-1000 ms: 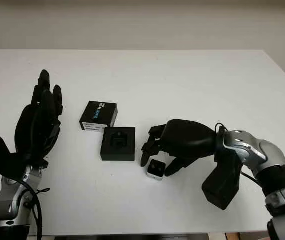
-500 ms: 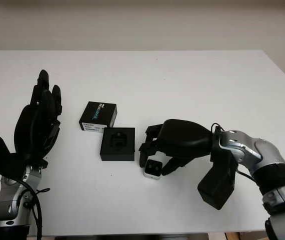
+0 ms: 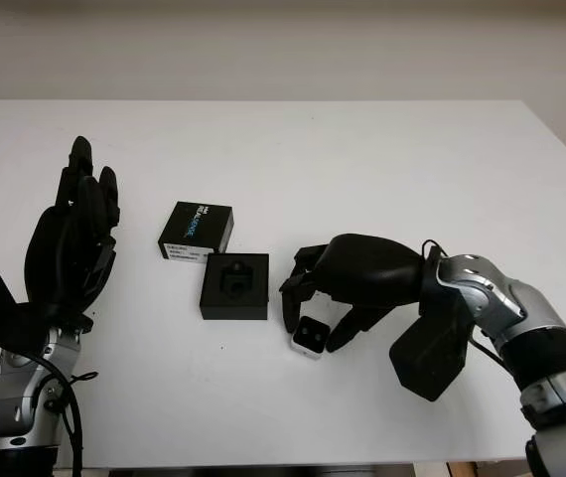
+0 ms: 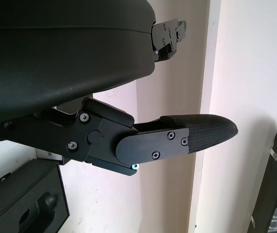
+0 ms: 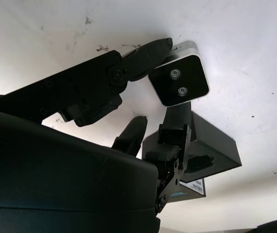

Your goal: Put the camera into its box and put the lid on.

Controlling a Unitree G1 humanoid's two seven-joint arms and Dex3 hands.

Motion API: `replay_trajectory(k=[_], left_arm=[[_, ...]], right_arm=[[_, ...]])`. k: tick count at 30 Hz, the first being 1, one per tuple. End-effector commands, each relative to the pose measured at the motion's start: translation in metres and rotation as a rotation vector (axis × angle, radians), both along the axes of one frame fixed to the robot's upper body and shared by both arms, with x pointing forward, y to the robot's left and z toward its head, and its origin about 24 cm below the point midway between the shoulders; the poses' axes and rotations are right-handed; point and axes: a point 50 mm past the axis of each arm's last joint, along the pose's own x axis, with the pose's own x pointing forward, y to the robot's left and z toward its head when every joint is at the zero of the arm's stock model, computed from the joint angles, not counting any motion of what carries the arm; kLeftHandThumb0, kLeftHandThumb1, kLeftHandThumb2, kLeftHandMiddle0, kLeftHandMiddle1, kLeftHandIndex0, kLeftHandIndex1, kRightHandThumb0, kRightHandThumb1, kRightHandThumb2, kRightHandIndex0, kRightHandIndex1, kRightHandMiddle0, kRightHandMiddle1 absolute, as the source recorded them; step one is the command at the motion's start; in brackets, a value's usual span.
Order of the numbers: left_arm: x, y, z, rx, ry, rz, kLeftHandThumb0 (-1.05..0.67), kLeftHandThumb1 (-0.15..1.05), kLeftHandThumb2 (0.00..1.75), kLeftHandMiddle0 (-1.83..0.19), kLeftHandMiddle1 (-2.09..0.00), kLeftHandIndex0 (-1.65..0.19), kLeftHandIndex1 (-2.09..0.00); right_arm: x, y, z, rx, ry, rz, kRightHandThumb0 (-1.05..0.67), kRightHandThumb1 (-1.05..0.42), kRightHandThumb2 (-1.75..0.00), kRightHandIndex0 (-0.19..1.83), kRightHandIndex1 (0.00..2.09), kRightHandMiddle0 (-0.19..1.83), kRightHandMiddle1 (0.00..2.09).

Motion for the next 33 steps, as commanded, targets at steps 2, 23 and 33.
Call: replay_trajectory(k=[2, 23, 33], left_arm=[[0.002, -0.001, 0.005, 0.006, -0.023, -0.002, -0.75, 1.05, 0.51, 0.19, 0.0, 0.19, 0.0], [0.0, 0.0, 0.004, 0.018, -0.016, 0.002, -0.77, 1.05, 0.55, 0.19, 0.0, 0.19, 0.0], [-0.002, 0.003, 0.003, 0.026, -0.01, -0.003, -0.77, 1.05, 0.56, 0.19, 0.0, 0.19, 0.0]], right_arm=[[0.001, -0.004, -0.006, 0.014, 0.064, -0.058, -0.33, -0.92, -0.05, 0.34, 0.39, 0.54, 1.25], [0.01, -0.015, -0.005, 0.278, 0.304, -0.268, -0.34, -0.97, -0.05, 0.34, 0.27, 0.36, 1.53], [0.009, -0.019, -0.007, 0.403, 0.414, -0.346, -0.35, -0.99, -0.06, 0.31, 0.28, 0.31, 1.6]])
